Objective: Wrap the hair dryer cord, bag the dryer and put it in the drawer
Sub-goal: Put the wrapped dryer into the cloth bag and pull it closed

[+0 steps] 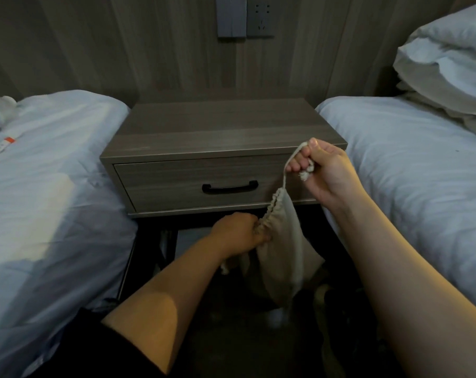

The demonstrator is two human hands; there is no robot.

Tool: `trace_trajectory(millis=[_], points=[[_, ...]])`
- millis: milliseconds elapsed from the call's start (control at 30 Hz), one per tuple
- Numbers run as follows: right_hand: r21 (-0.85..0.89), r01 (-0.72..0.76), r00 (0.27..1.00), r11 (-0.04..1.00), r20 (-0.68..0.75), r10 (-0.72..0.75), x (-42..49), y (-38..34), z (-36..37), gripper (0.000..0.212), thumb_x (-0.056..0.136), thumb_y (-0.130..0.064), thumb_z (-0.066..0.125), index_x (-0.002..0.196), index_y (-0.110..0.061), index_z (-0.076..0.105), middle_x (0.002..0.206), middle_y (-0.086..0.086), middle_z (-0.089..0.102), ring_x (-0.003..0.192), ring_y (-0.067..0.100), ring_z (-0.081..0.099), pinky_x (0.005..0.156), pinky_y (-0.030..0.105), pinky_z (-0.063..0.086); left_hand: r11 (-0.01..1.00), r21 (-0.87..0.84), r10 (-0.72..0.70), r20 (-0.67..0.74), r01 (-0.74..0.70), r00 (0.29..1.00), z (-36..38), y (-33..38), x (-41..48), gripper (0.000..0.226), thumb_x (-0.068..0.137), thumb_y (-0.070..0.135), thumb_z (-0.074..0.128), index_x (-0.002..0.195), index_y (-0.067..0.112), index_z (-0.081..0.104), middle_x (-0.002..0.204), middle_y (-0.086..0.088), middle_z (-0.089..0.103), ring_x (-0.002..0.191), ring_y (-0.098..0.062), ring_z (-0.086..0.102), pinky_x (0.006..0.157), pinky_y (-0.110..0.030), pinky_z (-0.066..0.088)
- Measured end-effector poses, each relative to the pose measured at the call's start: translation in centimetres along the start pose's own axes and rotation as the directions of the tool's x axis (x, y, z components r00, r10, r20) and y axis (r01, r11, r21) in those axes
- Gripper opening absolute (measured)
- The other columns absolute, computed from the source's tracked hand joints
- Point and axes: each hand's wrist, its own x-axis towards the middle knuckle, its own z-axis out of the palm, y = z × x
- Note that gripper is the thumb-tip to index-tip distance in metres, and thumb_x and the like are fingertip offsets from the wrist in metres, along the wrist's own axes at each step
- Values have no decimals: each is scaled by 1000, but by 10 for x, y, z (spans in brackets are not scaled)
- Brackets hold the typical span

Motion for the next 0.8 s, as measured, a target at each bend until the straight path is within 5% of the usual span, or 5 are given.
trace_trajectory(millis=[167,267,433,633,800], points=[[-346,-174,975,922,-194,112,-1,-8,-20,33,88,-6,38,57,-6,48,46,4,49,54,24,46,55,30,38,988,61,153,-158,-145,976,-11,1,-6,24,89,36,53,75,18,56,85,-4,63,81,-20,57,65,-30,40],[-847,-340,933,409,-358,33,-1,-7,-40,23,89,-10,44,82,-7,66,83,17,68,78,31,60,65,31,42,973,147,196,-131,-176,972,-17,-5,-9,22,87,38,58,83,17,62,92,-4,65,87,-20,57,65,-29,34],[-986,-27,904,164,46,424,-15,5,-20,57,85,-36,61,137,-22,43,137,-1,45,127,15,41,107,28,31,976,144,184,-141,-163,973,-33,-6,-16,16,87,37,57,90,22,63,96,-1,64,96,-22,58,74,-32,39],[-1000,0,921,-26,-10,389,-19,30,-11,17,88,-32,58,89,-17,65,90,4,65,87,22,61,74,35,48,968,221,155,-163,-117,974,-45,-4,-24,12,90,42,51,82,32,50,87,7,56,88,-16,56,70,-31,41],[-995,67,984,-79,53,169,-22,24,-4,33,92,-29,51,61,-29,39,64,-7,46,65,16,47,53,27,30,957,273,181,-306,-96,934,-44,-9,-20,25,93,45,45,95,22,56,93,0,63,77,-13,52,65,-29,37]])
